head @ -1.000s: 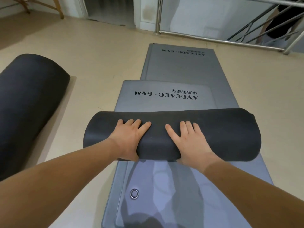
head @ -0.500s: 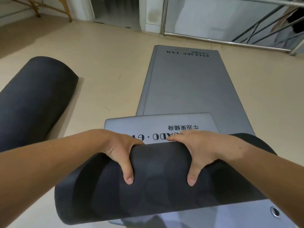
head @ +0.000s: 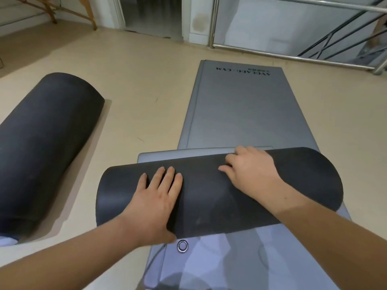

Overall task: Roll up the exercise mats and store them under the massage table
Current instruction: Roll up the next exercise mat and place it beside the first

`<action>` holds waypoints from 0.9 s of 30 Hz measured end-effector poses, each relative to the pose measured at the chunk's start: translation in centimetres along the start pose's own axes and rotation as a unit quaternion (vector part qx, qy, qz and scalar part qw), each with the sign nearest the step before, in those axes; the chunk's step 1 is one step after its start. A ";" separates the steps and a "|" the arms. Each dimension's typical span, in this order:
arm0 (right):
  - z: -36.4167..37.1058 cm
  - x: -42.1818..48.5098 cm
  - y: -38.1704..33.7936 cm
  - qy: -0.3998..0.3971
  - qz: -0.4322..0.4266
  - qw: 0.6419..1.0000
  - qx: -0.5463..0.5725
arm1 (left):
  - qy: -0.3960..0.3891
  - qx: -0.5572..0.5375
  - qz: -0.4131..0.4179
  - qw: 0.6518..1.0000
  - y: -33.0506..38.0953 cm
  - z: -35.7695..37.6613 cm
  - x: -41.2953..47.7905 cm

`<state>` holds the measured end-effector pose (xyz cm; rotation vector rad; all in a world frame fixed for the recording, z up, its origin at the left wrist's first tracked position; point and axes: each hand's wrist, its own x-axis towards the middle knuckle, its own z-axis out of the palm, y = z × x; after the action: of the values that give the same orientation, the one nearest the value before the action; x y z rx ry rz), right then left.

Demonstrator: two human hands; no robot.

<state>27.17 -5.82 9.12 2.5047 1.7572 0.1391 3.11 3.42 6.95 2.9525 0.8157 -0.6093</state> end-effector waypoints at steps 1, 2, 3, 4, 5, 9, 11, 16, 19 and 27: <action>0.4 -0.7 -0.7 0.026 -0.004 0.999 0.022 | 0.017 -0.014 -0.002 1.000 -0.8 0.2 1.0; 0.8 -1.4 -1.3 0.019 -0.003 0.999 0.031 | 0.021 -0.033 -0.002 0.999 -1.7 0.2 1.9; 1.3 -2.0 -1.7 -0.024 -0.002 1.000 0.013 | 0.019 -0.053 -0.001 0.998 -2.6 0.1 2.8; 1.9 -2.5 -1.9 -0.068 -0.004 0.998 -0.013 | 0.016 -0.070 0.001 0.997 -3.4 0.0 3.5; 2.5 -2.8 -1.9 -0.095 -0.009 0.995 -0.030 | 0.013 -0.082 0.006 0.997 -3.9 -0.1 4.1; 4.0 -1.5 -0.6 -0.092 -0.022 0.995 0.029 | -0.027 -0.124 0.012 0.992 -5.4 -1.0 6.5; 3.8 -0.4 -0.3 -0.108 -0.016 0.992 0.069 | -0.046 -0.168 0.010 0.985 -6.3 -1.7 7.6; 4.4 -4.0 -1.0 0.133 0.138 0.959 0.209 | -0.061 -0.210 0.017 0.976 -7.7 -2.1 8.8; 4.5 -6.2 -2.3 -0.103 0.417 0.770 0.471 | -0.068 -0.206 0.012 0.976 -8.1 -2.3 9.2; 5.4 -4.4 -2.9 -0.119 0.476 0.530 0.692 | -0.045 -0.181 0.012 0.982 -7.0 -1.3 7.7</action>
<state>23.64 -9.09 3.32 3.5611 -0.2828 -2.1763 6.16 13.38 5.90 2.5845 0.7863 -0.5232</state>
